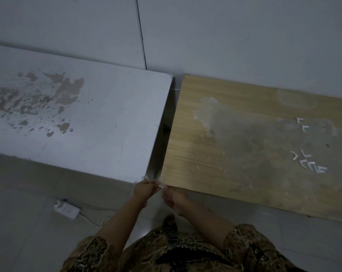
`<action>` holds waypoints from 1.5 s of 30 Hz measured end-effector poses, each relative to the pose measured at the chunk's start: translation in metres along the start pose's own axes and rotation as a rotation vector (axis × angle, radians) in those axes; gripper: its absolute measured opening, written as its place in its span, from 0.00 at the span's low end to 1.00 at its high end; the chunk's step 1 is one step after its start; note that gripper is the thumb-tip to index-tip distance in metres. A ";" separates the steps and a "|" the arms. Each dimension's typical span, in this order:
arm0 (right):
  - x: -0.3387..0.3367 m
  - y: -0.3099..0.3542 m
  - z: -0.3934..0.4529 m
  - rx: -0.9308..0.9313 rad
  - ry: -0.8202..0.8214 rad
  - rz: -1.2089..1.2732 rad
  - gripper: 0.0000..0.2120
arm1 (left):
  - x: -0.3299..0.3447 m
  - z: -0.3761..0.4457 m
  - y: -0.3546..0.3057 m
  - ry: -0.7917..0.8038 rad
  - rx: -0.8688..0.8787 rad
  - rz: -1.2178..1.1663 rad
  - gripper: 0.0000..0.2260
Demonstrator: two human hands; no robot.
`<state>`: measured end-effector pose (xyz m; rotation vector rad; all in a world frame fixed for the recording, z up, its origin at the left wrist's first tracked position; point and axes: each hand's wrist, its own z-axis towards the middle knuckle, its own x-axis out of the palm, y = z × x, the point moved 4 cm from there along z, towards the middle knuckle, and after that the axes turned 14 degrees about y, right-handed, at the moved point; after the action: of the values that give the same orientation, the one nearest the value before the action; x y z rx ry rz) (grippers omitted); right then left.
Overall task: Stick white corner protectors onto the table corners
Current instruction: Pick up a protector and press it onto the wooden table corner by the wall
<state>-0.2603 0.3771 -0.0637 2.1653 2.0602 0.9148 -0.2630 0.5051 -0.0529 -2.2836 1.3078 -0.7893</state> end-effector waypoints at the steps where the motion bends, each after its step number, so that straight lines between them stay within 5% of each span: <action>1: -0.001 0.000 0.001 -0.007 -0.009 0.006 0.10 | 0.000 0.001 0.001 -0.002 -0.004 -0.008 0.06; 13: -0.002 0.000 0.005 -0.018 -0.071 0.077 0.13 | 0.003 0.005 0.001 -0.012 -0.003 -0.021 0.03; 17: -0.001 0.000 0.007 0.005 -0.057 0.112 0.04 | 0.001 0.008 0.000 -0.046 0.006 0.008 0.03; 21: 0.000 0.001 0.006 0.018 -0.064 0.161 0.04 | 0.002 0.008 0.000 -0.093 0.021 0.048 0.03; 41: -0.005 0.001 0.008 -0.057 -0.169 0.136 0.06 | 0.007 0.019 -0.003 -0.271 -0.036 0.419 0.08; 45: 0.006 0.000 0.005 -0.018 -0.078 0.234 0.06 | 0.012 0.017 0.002 -0.234 0.017 0.416 0.04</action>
<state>-0.2584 0.3848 -0.0654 2.4287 1.7855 0.8464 -0.2487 0.4947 -0.0635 -1.9203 1.5762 -0.3767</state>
